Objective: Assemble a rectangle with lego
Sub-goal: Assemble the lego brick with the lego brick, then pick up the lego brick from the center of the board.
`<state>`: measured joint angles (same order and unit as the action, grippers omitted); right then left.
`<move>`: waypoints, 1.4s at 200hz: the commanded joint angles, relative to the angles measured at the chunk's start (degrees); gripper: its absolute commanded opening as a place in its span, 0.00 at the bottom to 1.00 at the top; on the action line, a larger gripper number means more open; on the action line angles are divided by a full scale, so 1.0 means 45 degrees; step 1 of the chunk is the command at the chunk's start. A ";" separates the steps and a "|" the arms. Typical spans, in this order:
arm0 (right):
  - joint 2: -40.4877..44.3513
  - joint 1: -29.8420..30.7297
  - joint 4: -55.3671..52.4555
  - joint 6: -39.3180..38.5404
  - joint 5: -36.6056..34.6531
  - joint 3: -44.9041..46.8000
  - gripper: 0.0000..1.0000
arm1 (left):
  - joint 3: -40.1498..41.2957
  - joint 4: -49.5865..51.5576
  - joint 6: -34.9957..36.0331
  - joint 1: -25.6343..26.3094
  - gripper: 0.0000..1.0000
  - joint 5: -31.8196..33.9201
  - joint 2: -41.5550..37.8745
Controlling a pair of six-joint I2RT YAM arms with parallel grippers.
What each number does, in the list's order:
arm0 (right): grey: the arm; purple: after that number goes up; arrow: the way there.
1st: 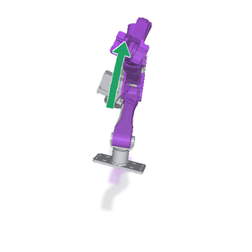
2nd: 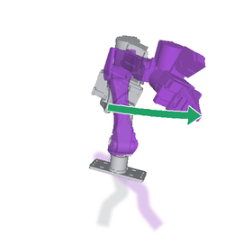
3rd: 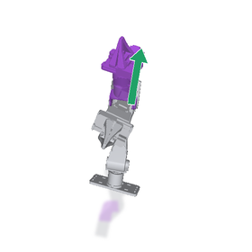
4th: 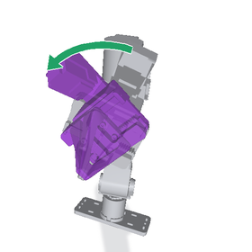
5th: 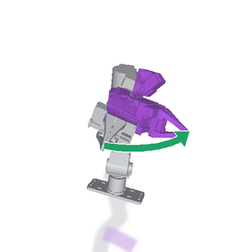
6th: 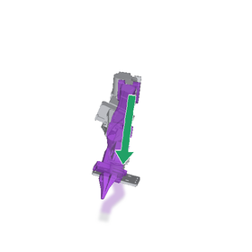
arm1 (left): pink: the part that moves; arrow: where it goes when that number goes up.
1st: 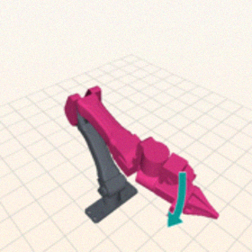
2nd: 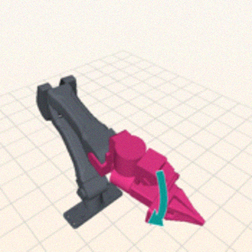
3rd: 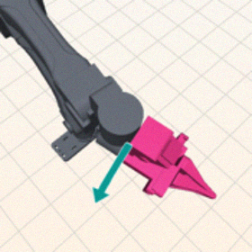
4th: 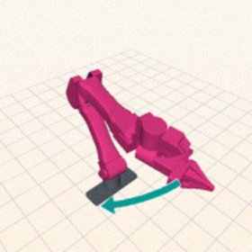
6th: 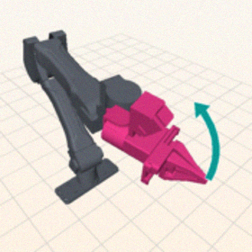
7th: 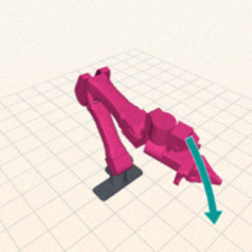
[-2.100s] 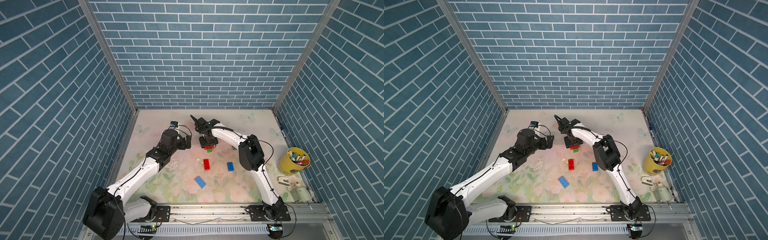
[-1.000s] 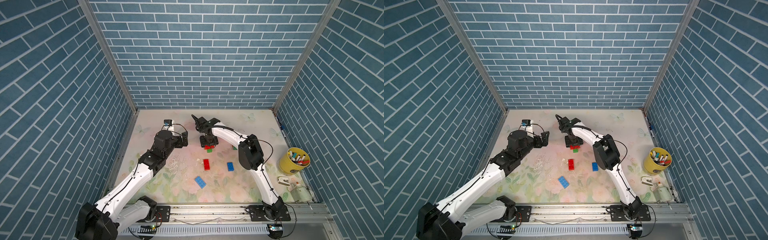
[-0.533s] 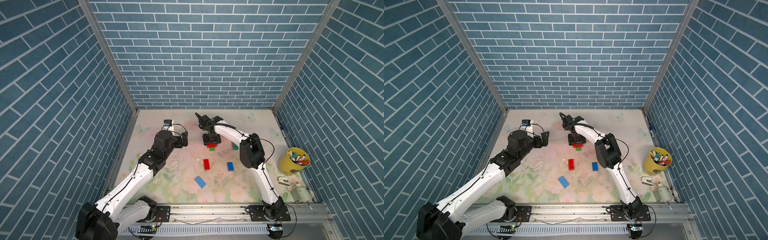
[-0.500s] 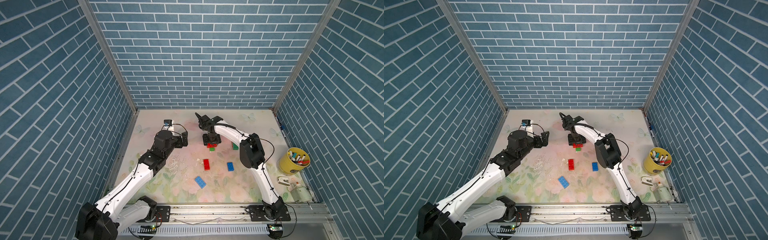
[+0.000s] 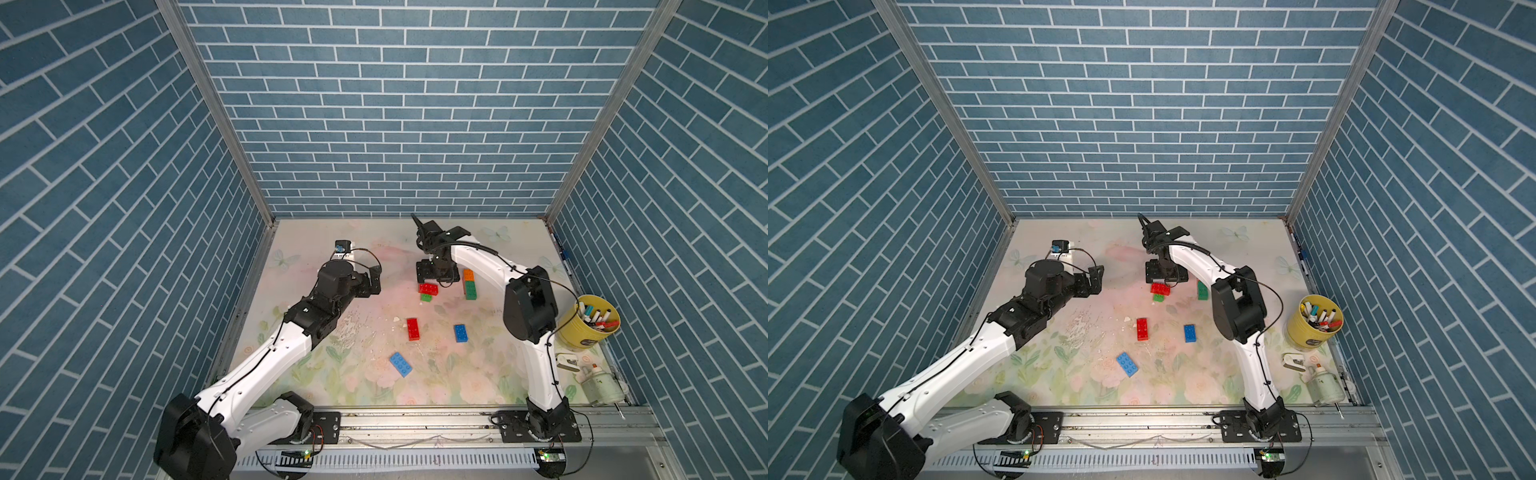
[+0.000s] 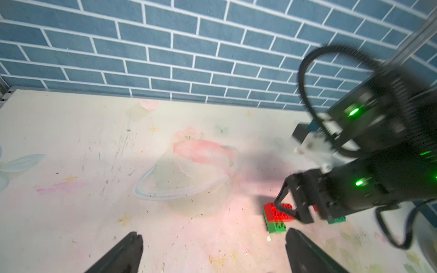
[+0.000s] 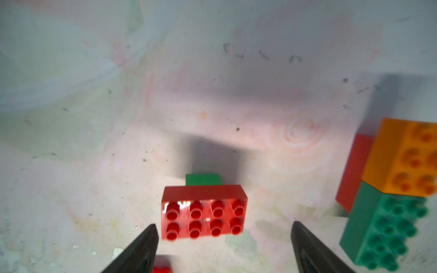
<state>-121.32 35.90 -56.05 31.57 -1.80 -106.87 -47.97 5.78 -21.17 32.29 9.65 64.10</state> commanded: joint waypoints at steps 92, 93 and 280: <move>0.7345 -0.1595 0.1679 -0.0657 0.0095 0.6979 0.83 | -0.3633 0.4876 -0.5430 0.5385 0.89 0.2678 0.7413; 0.7387 -0.1593 0.1696 -0.0663 0.0092 0.7024 0.83 | -0.3674 0.4882 -0.5451 0.5413 0.89 0.2659 0.7493; 0.8687 -0.2360 0.2108 -0.0979 0.1128 0.8076 0.82 | -0.5340 0.4337 -0.4318 0.5719 0.11 0.2728 0.8974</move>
<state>-83.55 26.02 -44.73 28.03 1.17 -68.51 -72.42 30.52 -47.33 58.11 20.40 110.78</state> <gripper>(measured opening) 0.818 0.344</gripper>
